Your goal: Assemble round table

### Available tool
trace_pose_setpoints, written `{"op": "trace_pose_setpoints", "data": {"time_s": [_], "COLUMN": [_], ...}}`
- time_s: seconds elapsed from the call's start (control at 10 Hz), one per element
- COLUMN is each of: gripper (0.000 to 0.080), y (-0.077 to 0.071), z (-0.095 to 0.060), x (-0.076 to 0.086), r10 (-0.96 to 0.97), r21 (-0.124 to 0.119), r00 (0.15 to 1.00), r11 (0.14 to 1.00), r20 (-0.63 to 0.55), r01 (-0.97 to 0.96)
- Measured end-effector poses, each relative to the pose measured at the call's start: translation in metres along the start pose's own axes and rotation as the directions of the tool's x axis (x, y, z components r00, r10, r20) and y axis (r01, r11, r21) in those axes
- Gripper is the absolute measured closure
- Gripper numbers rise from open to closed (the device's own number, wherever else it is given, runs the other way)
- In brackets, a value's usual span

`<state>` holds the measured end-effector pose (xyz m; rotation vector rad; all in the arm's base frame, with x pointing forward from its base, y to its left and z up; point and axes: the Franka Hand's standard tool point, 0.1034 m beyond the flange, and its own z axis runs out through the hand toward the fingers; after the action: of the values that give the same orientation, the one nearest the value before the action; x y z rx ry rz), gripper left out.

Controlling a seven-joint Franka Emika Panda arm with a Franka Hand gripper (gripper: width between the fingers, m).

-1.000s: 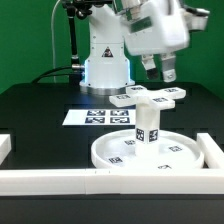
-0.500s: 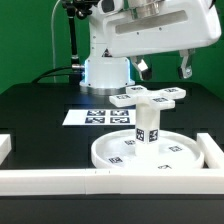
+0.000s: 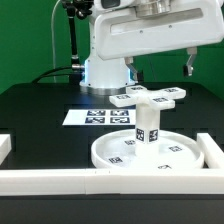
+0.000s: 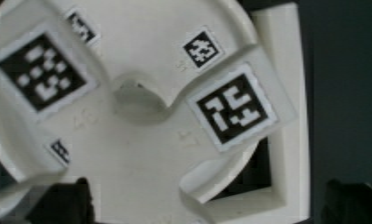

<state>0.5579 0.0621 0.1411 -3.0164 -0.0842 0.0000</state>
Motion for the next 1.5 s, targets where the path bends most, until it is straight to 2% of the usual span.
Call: {"op": "trace_pose_setpoints", "data": {"time_s": [0.1, 0.2, 0.5, 0.6, 0.8, 0.9, 1.2, 1.3, 1.5], "gripper": [0.015, 0.015, 0.015, 0.015, 0.015, 0.015, 0.015, 0.015, 0.015], "y": [0.0, 0.002, 0.006, 0.01, 0.016, 0.018, 0.022, 0.025, 0.029], "z": [-0.001, -0.001, 0.0, 0.002, 0.006, 0.006, 0.009, 0.012, 0.016], "x": [0.004, 0.007, 0.006, 0.006, 0.001, 0.001, 0.001, 0.0, 0.0], "r10": [-0.143, -0.172, -0.396, -0.564, -0.741, -0.829, -0.924, -0.94, -0.925], "r21": [-0.015, -0.019, -0.019, -0.042, -0.037, -0.04, -0.034, -0.027, -0.024], "r00": [0.989, 0.985, 0.918, 0.825, 0.671, 0.555, 0.376, 0.332, 0.372], "r11": [0.989, 0.985, 0.918, 0.825, 0.67, 0.554, 0.375, 0.331, 0.371], "r20": [0.033, 0.016, 0.022, 0.007, 0.038, 0.06, 0.074, 0.077, 0.079], "r01": [0.144, 0.172, 0.396, 0.564, 0.742, 0.832, 0.927, 0.943, 0.928]}}
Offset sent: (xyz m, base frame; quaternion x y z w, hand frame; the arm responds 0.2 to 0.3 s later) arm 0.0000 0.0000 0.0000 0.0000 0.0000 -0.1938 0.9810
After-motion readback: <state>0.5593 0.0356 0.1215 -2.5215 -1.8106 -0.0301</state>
